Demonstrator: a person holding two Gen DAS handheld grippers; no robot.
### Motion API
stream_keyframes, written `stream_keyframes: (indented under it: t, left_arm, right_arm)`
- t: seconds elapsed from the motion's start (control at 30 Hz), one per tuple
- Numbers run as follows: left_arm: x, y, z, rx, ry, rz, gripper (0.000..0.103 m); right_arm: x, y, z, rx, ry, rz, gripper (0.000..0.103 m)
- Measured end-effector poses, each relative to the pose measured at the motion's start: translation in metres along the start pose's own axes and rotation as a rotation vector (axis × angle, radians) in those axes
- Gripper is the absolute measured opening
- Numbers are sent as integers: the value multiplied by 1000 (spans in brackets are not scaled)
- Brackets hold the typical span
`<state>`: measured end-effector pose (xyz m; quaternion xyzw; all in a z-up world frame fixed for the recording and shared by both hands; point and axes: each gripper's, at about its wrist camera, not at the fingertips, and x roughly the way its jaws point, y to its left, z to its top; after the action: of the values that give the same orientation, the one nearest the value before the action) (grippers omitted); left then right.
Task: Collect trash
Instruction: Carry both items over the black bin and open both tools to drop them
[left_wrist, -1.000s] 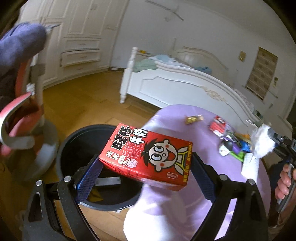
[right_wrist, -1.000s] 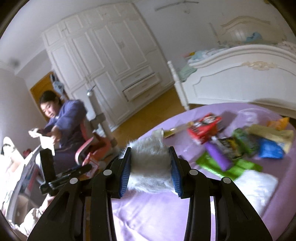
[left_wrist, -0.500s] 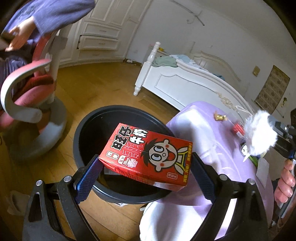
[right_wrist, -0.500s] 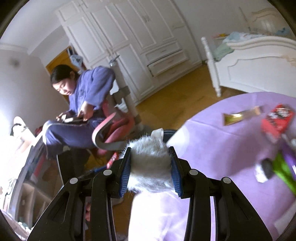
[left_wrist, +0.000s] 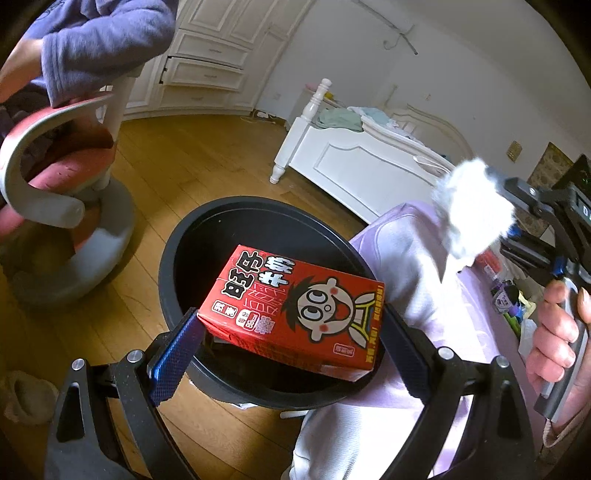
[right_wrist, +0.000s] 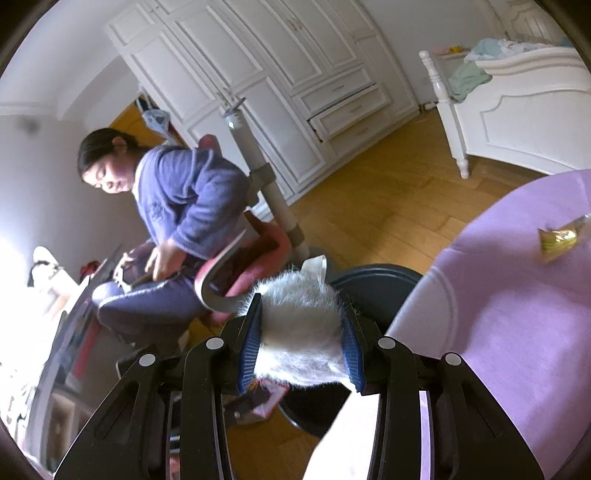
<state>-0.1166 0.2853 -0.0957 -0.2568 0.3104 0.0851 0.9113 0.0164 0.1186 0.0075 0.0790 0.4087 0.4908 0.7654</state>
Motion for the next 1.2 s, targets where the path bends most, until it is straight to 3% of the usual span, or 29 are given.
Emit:
stream_keyframes:
  t: [0.8,1.2]
  left_arm:
    - [25,8,5,-12,20,-28,92]
    - [34,4,10,-9,33,-25,92]
  right_arm:
    - [81,9,12,-31,84,-55,39]
    - [89,2,16,-1,106,-62,39]
